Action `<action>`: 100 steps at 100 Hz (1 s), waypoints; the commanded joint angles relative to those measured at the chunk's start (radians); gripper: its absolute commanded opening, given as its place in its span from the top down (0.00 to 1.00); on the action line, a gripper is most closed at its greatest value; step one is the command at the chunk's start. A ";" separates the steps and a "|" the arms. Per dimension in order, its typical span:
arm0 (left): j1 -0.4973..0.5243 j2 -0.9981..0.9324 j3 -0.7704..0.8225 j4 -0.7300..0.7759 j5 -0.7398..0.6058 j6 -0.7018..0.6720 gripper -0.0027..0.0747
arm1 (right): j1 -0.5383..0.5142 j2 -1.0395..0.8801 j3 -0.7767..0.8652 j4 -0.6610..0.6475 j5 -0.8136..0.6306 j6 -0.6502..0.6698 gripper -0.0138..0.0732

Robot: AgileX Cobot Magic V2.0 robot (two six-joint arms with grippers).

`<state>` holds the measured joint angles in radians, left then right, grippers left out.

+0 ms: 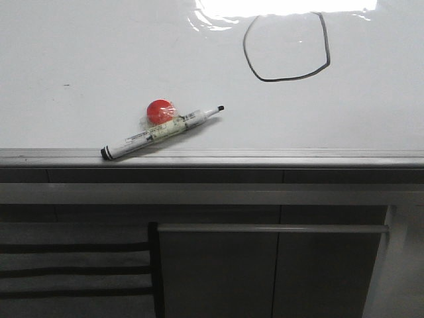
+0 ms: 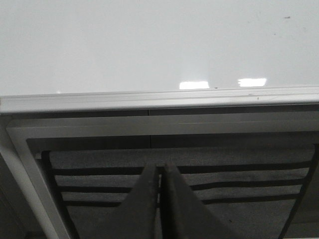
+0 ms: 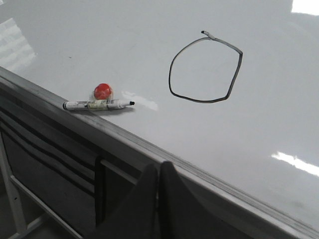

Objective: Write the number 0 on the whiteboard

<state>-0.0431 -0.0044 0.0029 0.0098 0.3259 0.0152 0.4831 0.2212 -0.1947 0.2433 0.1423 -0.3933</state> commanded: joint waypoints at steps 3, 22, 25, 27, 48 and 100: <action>0.004 -0.028 0.032 -0.010 -0.053 0.000 0.99 | -0.006 0.003 -0.022 -0.004 -0.084 0.000 0.90; 0.004 -0.028 0.032 -0.010 -0.053 0.000 0.99 | -0.035 0.003 0.078 -0.175 -0.130 0.122 0.90; 0.004 -0.028 0.032 -0.010 -0.053 0.000 0.99 | -0.048 0.003 0.106 -0.256 -0.152 0.214 0.90; 0.004 -0.028 0.032 -0.010 -0.053 0.000 0.99 | -0.059 0.003 0.120 -0.293 -0.163 0.263 0.90; 0.004 -0.028 0.032 -0.010 -0.053 0.000 0.99 | -0.161 -0.055 0.218 -0.439 -0.095 0.503 0.90; 0.004 -0.028 0.032 -0.010 -0.053 0.000 0.99 | -0.279 -0.248 0.218 -0.461 0.160 0.496 0.90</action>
<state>-0.0431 -0.0044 0.0029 0.0091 0.3281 0.0152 0.2119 -0.0107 0.0121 -0.1981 0.3199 0.1032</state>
